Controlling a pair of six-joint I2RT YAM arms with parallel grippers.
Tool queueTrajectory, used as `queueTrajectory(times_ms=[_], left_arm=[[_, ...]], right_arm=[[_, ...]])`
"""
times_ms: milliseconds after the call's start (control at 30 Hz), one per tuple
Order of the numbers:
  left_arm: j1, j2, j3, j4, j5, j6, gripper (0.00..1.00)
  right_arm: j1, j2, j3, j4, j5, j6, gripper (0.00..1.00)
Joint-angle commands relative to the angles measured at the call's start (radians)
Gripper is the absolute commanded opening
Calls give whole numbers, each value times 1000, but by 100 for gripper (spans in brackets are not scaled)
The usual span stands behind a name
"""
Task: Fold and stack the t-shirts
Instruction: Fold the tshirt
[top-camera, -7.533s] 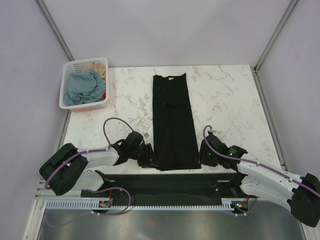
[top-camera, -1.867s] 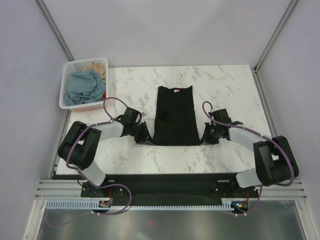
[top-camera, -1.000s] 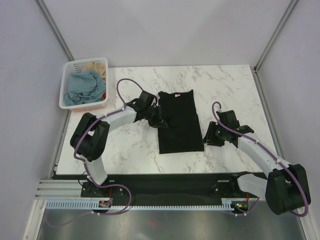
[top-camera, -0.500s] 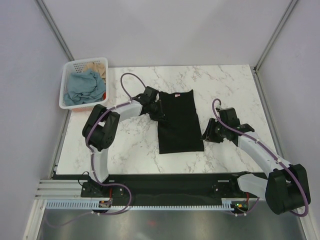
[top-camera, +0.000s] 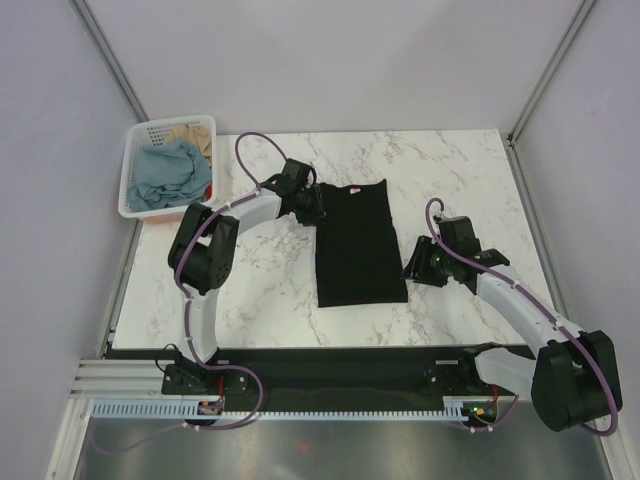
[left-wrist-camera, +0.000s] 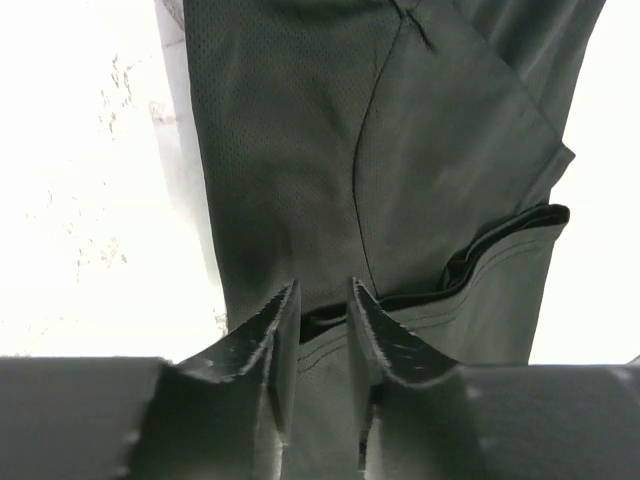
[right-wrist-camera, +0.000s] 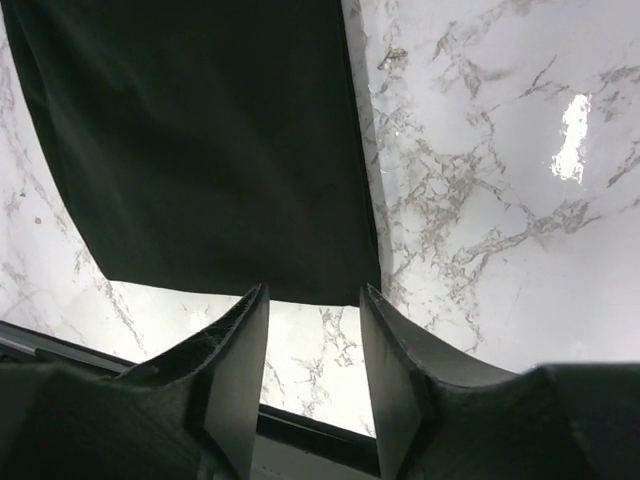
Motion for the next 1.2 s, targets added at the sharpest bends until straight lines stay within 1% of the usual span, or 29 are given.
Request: queueTrajectory(times_ms=[0, 67, 100, 133, 200, 233, 267, 300, 333, 367, 467, 600, 667, 700, 767, 867, 933, 967, 1000, 1167], left_arm=[[5, -116, -13, 0, 17, 47, 36], [11, -160, -27, -63, -5, 53, 41], [11, -181, -36, -85, -9, 62, 41], [10, -238, -57, -111, -2, 64, 42], [7, -298, -166, -114, 18, 52, 44], [-6, -365, -208, -116, 38, 49, 44], [-16, -393, -293, -116, 46, 46, 45], [-30, -426, -333, -114, 51, 46, 45], [-61, -454, -373, -114, 60, 44, 45], [-75, -511, -453, -113, 66, 33, 46], [-131, -609, -582, -111, 72, -30, 49], [-179, -671, -648, -96, 74, -98, 53], [-197, -680, -682, -67, 83, -125, 58], [-199, -677, -697, -1, 100, -155, 59], [-201, -660, -740, 57, 155, -187, 60], [-202, -638, -797, 146, 166, -237, 60], [-204, -625, -826, 171, 166, -252, 60], [-204, -616, -854, 250, 170, -292, 57], [-204, -606, -863, 269, 169, -313, 56], [-217, -539, -883, 311, 163, -333, 50]], right_arm=[[5, -8, -14, -29, 45, 13, 51], [5, -9, -24, -43, 57, 26, 53], [5, -6, -27, -63, 69, 36, 55], [5, 0, -29, -72, 88, 61, 55], [5, 5, -33, -92, 103, 98, 56], [5, -1, -38, -95, 106, 118, 56], [5, -9, -47, -95, 105, 162, 56], [8, -18, -55, -89, 103, 182, 56], [9, -38, -63, -81, 103, 197, 56], [14, -49, -78, -78, 114, 219, 56], [17, -57, -107, -74, 117, 231, 56], [23, -57, -155, -31, 94, 283, 56], [23, -69, -179, -19, 99, 308, 56], [26, -74, -185, -11, 108, 326, 56], [25, -84, -196, -5, 113, 342, 56], [29, -87, -205, 17, 122, 357, 54], [29, -78, -213, 52, 117, 354, 52], [29, -74, -222, 58, 119, 359, 52], [31, -66, -224, 70, 120, 362, 51], [43, -34, -228, 92, 122, 366, 50]])
